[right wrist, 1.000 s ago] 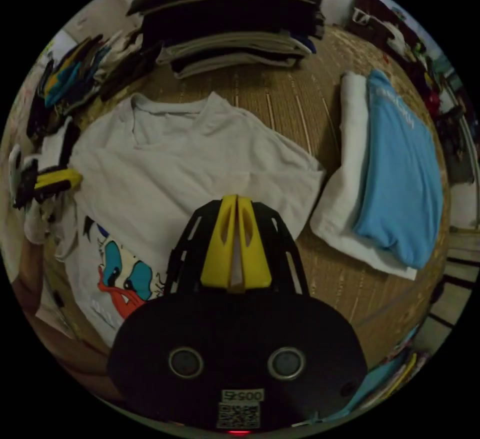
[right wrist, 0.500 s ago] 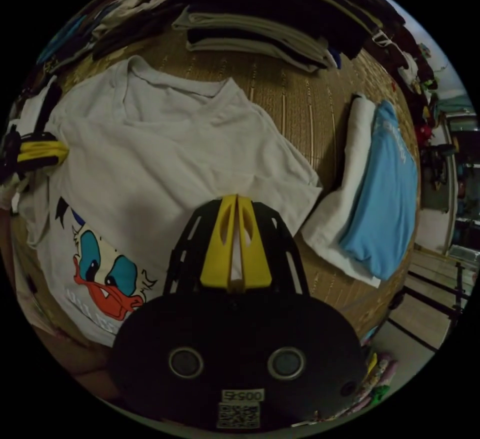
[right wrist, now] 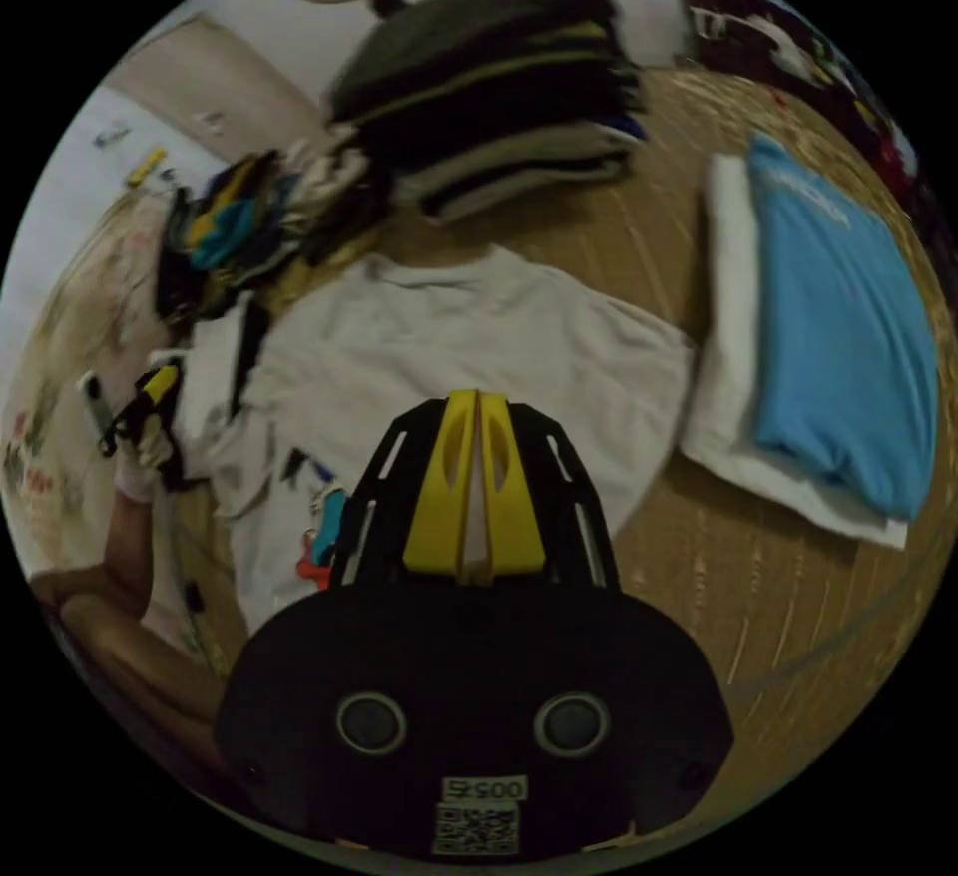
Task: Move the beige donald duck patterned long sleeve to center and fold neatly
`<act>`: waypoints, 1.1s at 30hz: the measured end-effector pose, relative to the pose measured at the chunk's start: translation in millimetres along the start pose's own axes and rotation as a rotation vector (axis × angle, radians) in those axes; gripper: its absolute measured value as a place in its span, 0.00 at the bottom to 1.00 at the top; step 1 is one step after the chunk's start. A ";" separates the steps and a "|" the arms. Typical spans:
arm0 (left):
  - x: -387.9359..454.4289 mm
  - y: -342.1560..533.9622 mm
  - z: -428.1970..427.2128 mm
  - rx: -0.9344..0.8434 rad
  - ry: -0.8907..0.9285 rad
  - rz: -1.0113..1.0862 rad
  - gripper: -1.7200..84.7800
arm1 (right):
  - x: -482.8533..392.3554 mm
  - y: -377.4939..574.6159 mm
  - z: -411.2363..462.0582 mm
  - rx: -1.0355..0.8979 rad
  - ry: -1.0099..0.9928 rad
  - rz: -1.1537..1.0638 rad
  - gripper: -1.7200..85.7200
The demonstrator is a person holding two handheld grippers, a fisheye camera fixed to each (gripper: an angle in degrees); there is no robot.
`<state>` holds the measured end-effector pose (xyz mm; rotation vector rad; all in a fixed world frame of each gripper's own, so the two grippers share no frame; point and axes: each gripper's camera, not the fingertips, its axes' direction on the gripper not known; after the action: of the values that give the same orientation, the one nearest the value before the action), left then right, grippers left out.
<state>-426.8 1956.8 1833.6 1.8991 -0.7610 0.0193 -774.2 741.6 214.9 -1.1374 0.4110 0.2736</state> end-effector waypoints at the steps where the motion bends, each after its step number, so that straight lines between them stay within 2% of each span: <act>1: 3.2 14.4 -20.4 0.004 -0.057 -0.007 0.14 | -21.3 7.2 2.0 0.001 -0.066 -0.061 0.04; 5: 7.7 73.4 -64.0 -0.079 -0.129 -0.158 0.15 | -102.0 33.4 21.4 -0.061 -0.211 -0.316 0.08; 7: 10.0 99.3 -71.7 -0.144 -0.141 -0.233 0.15 | -162.5 59.0 39.7 -0.125 -0.265 -0.519 0.09; 10: 15.9 135.2 -72.9 -0.252 -0.155 -0.307 0.16 | -237.2 102.5 62.5 -0.192 -0.280 -0.796 0.10; 14: 22.1 153.1 -65.2 -0.359 -0.141 -0.328 0.17 | -309.7 160.1 89.2 -0.278 -0.282 -1.047 0.11; 17: 25.6 156.7 -59.7 -0.435 -0.168 -0.309 0.17 | -353.8 210.2 105.8 -0.305 -0.197 -1.230 0.13; 19: 28.7 156.2 -64.8 -0.414 -0.224 -0.292 0.14 | -376.0 246.1 120.7 -0.314 -0.054 -1.327 0.13; 21: 28.3 155.9 -70.3 -0.400 -0.231 -0.303 0.09 | -385.8 267.1 130.8 -0.331 0.016 -1.350 0.13; 23: 22.7 156.8 -73.0 -0.407 -0.074 -0.357 0.06 | -392.0 283.2 137.5 -0.345 0.055 -1.350 0.10; 27: 16.6 151.5 -93.8 -0.377 0.064 -0.432 0.04 | -400.4 298.8 132.5 -0.314 0.120 -1.286 0.04; 29: 21.5 135.8 -119.8 -0.339 0.136 -0.408 0.03 | -401.1 297.2 119.2 -0.290 0.078 -1.254 0.03; 33: 44.6 96.9 -166.9 -0.351 0.139 -0.231 0.03 | -394.3 275.7 63.3 -0.233 -0.196 -1.148 0.02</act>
<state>-387.7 2048.5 2004.7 1.6200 -0.4157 -0.1181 -1229.1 908.3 189.5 -1.3872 -0.4849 -0.5860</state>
